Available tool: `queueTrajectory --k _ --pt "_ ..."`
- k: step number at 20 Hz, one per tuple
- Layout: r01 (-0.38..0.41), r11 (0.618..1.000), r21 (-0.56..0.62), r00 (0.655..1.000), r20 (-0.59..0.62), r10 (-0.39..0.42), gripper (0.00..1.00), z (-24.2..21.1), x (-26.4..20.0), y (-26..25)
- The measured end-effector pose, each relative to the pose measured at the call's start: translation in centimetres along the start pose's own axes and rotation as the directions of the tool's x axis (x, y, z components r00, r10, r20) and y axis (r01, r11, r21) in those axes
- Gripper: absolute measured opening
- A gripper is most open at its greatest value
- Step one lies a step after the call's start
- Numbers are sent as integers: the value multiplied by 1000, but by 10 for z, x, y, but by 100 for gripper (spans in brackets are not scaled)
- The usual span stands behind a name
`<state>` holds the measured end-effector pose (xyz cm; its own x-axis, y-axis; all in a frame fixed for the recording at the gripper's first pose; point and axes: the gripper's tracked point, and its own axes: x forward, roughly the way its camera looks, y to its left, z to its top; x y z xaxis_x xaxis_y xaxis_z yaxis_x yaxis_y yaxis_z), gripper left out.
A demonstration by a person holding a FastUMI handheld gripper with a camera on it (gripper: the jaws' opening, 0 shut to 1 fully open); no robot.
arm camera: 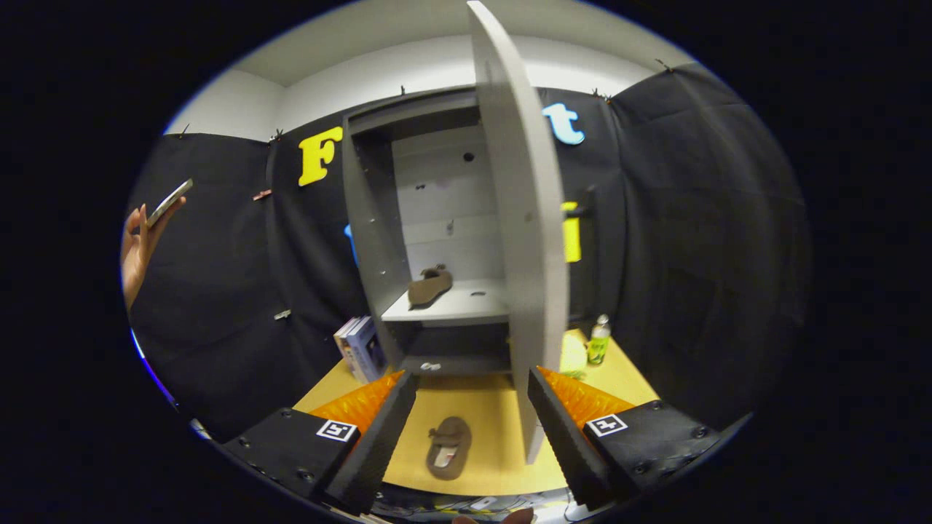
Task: Open the shoe cabinet door, grab the shoes and put them into the shoe cabinet, then close the shoe cabinet door.
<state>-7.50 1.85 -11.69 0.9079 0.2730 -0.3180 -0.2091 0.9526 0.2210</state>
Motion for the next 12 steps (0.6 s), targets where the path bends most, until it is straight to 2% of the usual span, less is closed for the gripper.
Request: queueTrajectory --k 3,6,10,12 --pt "-50 999 -21 988 -148 46 98 -73 31 25" --pt "-85 996 3 953 -291 83 99 -147 57 47" --pt "-71 996 53 904 -419 87 99 -234 95 54" --pt "-35 998 47 886 -461 53 99 -268 111 46"
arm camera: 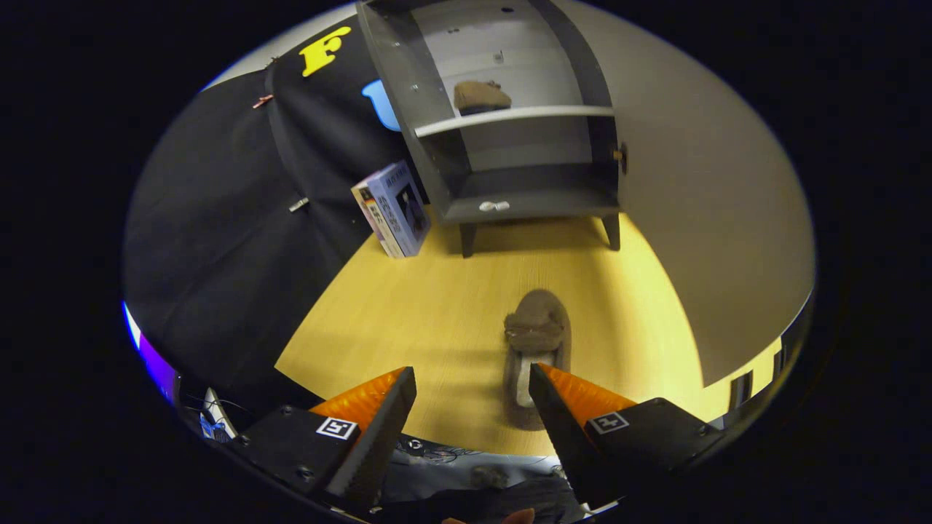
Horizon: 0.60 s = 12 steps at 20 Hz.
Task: Open the shoe cabinet door, grab the shoes and put them into the shoe cabinet, then close the shoe cabinet door.
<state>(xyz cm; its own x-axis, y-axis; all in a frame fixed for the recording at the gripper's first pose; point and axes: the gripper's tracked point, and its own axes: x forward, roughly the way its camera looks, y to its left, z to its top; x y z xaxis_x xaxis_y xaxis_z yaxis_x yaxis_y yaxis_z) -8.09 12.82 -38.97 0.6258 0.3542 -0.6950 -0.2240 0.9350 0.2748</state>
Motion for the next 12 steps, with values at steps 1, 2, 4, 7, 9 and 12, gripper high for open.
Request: queueTrajectory --k 1,2,4,7,9,12 --pt "16 1000 -1 1000 -12 -16 99 -8 14 -5" --pt "30 1000 3 999 -23 -30 99 -16 26 -11" --pt "48 999 20 998 -33 -47 98 -24 56 -19" --pt "56 997 52 998 -38 -54 97 -31 97 -25" --pt "65 996 56 998 -27 -63 91 -30 123 -25" --pt "119 992 48 990 74 -122 79 -12 154 -35"
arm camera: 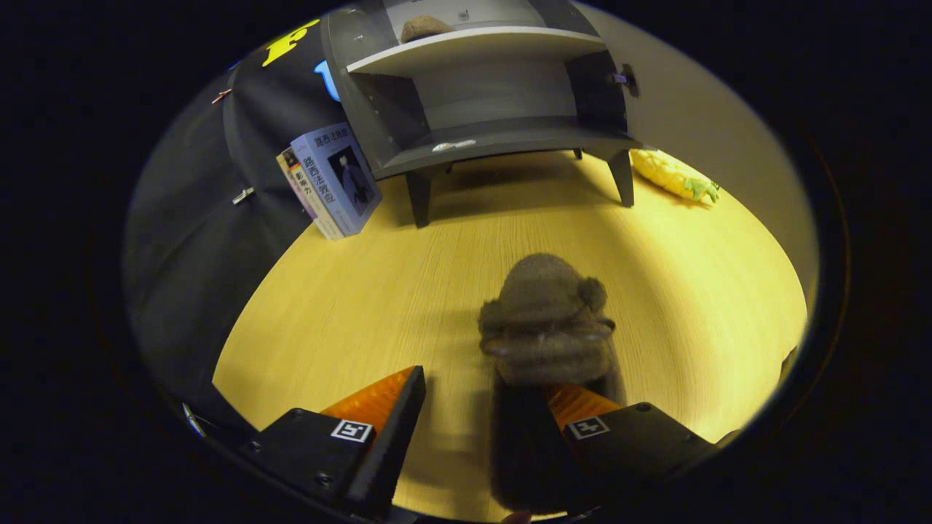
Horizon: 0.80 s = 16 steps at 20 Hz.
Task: Open the shoe cabinet door, grab the shoes and put them into the shoe cabinet, then close the shoe cabinet door.
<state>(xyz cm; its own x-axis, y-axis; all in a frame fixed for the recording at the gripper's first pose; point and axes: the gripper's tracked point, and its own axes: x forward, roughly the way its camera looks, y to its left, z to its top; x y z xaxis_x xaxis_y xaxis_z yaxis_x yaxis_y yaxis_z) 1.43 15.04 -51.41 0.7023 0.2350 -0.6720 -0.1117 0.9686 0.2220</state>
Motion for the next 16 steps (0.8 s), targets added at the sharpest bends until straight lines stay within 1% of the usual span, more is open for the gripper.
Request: queueTrajectory --k 2,3,5,6,8,9,11,16 --pt "62 998 14 997 41 -62 72 8 17 -12" --pt "106 994 32 992 71 -108 52 15 19 -23" --pt "100 990 99 988 108 -111 12 25 13 -23" --pt "100 991 92 986 122 -111 12 31 14 -25" --pt "103 994 43 982 153 -108 12 47 -2 -27" --pt "91 995 31 981 172 -95 12 61 -13 -24" --pt "66 998 19 974 216 -69 12 93 -42 -16" --pt "56 998 -43 934 355 -37 12 193 -131 0"
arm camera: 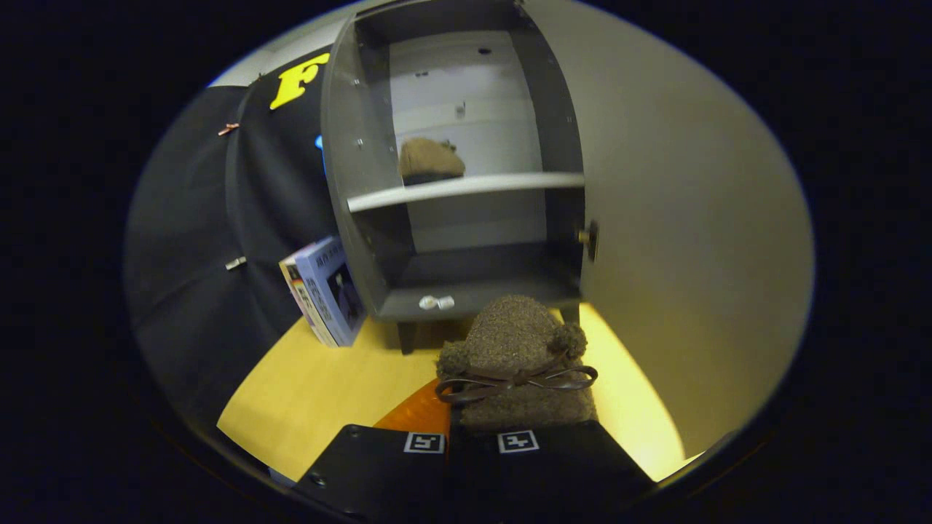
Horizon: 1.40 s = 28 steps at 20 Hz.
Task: Open the shoe cabinet door, grab the shoes and put them into the shoe cabinet, then close the shoe cabinet door.
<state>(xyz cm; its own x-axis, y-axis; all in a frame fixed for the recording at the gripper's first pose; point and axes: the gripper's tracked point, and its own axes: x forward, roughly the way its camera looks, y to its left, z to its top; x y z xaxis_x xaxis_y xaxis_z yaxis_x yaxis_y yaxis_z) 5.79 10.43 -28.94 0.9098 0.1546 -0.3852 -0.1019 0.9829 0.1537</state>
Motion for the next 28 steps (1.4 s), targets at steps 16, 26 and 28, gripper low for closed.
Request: queueTrajectory --k 16,26,28 --pt "-21 1000 10 990 138 19 12 238 44 21" --pt "3 1000 26 997 72 -5 12 285 163 -2" --pt "26 999 38 998 48 -27 12 282 193 -12"
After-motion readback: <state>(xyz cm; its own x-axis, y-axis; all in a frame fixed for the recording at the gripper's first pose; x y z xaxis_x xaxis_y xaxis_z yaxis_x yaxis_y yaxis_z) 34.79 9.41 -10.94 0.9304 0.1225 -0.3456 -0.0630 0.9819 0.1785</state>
